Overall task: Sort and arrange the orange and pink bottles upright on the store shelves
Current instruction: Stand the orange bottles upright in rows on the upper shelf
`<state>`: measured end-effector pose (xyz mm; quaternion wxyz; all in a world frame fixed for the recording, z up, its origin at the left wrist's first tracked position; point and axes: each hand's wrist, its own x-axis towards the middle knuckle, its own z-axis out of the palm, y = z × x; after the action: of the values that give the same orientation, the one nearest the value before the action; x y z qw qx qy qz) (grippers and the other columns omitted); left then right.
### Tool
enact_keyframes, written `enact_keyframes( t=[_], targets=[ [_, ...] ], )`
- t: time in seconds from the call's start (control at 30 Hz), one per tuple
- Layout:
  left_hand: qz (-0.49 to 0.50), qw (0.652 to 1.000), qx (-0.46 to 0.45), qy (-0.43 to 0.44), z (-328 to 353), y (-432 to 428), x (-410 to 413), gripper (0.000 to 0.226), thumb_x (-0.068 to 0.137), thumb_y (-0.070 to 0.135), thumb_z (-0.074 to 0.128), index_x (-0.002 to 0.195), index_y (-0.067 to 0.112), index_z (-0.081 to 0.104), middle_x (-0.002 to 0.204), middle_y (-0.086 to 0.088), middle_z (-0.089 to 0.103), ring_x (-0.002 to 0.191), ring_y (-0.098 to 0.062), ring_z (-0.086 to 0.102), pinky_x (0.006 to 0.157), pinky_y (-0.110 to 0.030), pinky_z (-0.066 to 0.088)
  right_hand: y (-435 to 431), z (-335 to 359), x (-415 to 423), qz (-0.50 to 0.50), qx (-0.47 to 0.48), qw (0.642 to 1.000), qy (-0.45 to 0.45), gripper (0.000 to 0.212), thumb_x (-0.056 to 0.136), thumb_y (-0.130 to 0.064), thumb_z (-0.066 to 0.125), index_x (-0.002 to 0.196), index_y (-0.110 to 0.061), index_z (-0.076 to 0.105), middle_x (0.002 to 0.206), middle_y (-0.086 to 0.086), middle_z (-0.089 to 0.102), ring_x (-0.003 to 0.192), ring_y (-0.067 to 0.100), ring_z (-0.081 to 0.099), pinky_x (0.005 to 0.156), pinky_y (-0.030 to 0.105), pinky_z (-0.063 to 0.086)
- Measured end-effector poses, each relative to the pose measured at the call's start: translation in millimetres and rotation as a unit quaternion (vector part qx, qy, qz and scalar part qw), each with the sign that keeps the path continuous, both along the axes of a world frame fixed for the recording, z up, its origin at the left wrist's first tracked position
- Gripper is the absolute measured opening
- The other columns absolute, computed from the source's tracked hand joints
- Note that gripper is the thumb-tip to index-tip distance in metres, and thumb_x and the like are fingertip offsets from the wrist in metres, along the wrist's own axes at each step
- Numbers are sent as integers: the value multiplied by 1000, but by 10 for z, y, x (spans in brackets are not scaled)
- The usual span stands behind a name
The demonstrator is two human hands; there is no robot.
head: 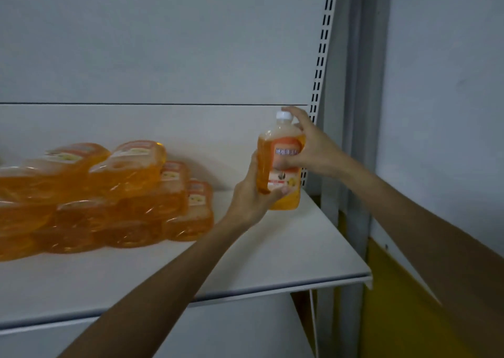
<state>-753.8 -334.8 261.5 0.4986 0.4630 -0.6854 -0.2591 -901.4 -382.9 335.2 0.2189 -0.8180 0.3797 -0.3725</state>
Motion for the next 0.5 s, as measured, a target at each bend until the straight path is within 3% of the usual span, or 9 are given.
enact_keyframes(
  t=[0.1,0.17,0.23,0.33,0.4,0.5],
  targets=[
    [-17,999,31,-22,-208,-131,-151,76,87,31,63,144,31,13,130,6,51,107,-11,56,73,-9,48,-141,-267,-166,-16,7,1000,9,93,68,-21,83,136,-40,22,121,-4,43,98,13,57,70,20,53],
    [-20,996,38,-78,-318,-188,-180,77,88,35,60,143,35,5,137,2,47,118,-17,53,84,-16,47,-223,-393,-236,-33,-13,999,26,94,66,-22,84,135,-41,23,124,-7,42,103,12,54,73,20,52],
    [33,972,32,-229,-409,-239,-162,79,89,44,55,146,32,1,142,-6,41,125,-24,46,97,-34,42,-316,-456,-273,-52,-37,997,40,97,65,-23,86,136,-41,23,130,-7,41,109,14,51,81,29,54],
    [95,894,56,-434,-484,-277,-143,67,92,54,41,146,21,21,142,-11,38,127,-28,39,102,-40,32,-491,-536,-317,-95,-46,994,32,98,66,-21,84,139,-38,21,137,-2,41,116,20,51,90,42,52],
    [90,870,60,-481,-504,-301,-150,58,92,55,37,138,20,39,141,-9,40,127,-28,37,103,-39,29,-596,-568,-331,-126,-54,990,23,97,68,-18,83,141,-35,22,136,0,41,117,22,51,92,45,51],
    [92,869,63,-482,-503,-331,-157,56,91,55,37,135,21,43,140,-6,40,127,-25,35,104,-39,28,-731,-590,-319,-141,-71,987,19,96,70,-15,82,143,-32,22,140,3,35,123,21,43,97,40,48]
  ],
)
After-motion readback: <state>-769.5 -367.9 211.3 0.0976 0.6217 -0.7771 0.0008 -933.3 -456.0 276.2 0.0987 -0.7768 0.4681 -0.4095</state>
